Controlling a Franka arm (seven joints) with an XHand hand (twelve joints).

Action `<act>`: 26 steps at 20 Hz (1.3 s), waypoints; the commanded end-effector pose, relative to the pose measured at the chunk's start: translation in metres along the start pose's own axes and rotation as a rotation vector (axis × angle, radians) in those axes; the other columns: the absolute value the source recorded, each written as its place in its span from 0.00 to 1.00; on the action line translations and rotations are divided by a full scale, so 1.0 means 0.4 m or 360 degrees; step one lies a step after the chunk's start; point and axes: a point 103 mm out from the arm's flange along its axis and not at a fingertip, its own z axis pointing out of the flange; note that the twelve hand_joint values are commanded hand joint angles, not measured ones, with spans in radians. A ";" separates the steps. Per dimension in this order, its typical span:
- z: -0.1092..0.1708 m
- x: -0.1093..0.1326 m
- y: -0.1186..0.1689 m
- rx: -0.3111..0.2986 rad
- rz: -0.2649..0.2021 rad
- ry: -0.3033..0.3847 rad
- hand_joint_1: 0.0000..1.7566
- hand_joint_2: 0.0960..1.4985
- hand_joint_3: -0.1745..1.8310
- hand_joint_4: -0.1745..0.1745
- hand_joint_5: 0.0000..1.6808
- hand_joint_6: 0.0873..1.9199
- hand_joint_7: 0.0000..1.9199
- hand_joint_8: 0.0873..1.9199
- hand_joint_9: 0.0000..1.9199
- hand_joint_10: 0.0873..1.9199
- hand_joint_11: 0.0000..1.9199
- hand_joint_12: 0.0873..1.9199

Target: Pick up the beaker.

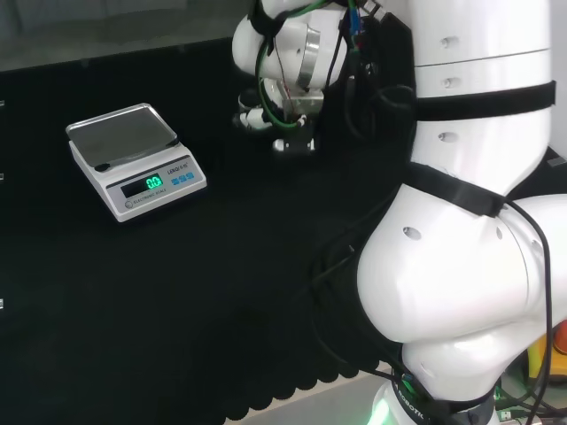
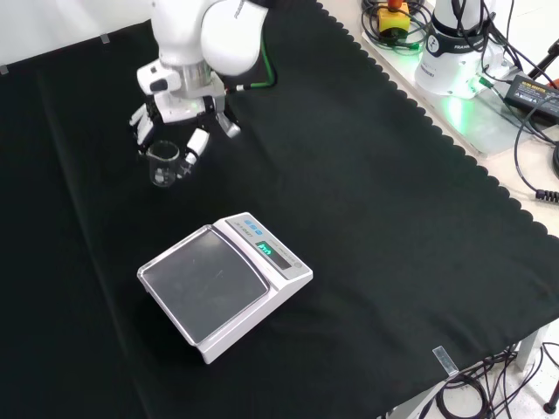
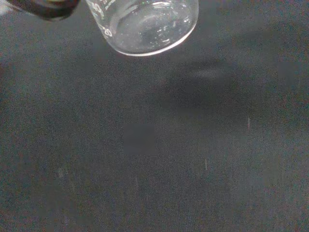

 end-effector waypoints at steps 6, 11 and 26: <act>-0.479 0.042 -0.166 -0.0154 -0.0105 0.0194 0.65 0.38 0.41 1.00 0.83 0.20 0.80 0.16 0.68 0.21 0.37 0.65; -0.626 0.069 -0.284 -0.0073 -0.0135 0.0265 0.66 0.31 0.48 1.00 0.84 0.21 0.87 0.09 0.75 0.16 0.39 0.64; -0.601 0.167 -0.473 0.0115 0.0068 0.0381 0.67 0.29 0.50 1.00 0.85 0.21 0.88 0.07 0.77 0.15 0.39 0.64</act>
